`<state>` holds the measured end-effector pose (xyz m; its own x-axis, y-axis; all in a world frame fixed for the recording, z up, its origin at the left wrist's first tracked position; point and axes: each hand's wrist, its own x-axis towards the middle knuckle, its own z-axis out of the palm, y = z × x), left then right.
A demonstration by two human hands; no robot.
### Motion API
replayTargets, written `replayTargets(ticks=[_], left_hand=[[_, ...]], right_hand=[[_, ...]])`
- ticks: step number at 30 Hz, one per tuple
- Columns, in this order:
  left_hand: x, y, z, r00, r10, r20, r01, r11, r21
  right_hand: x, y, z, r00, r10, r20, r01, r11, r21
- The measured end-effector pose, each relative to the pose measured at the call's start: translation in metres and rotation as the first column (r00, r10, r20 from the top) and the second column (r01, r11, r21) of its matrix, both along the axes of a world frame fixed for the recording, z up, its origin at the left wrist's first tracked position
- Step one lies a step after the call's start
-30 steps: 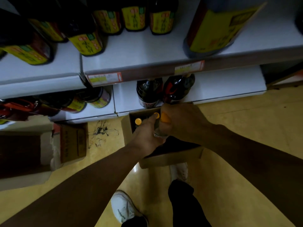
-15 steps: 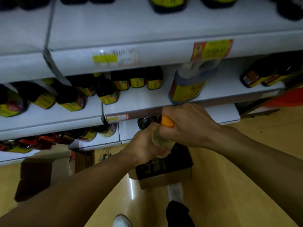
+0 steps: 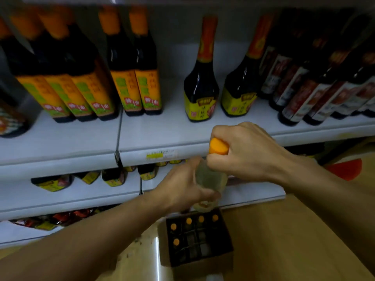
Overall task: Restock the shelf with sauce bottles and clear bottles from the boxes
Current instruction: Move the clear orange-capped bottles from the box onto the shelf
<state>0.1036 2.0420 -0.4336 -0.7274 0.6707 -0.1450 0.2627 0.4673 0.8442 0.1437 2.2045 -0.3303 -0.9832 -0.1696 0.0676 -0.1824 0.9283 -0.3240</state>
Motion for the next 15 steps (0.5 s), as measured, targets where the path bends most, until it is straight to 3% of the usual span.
replayTargets(ticks=[15], left_hand=[[-0.013,0.014,0.198,0.995,0.022,-0.1,-0.009,0.992,0.127]], right_hand=[[-0.009,0.017,0.204,0.976,0.007,-0.218,-0.034,0.992,-0.12]])
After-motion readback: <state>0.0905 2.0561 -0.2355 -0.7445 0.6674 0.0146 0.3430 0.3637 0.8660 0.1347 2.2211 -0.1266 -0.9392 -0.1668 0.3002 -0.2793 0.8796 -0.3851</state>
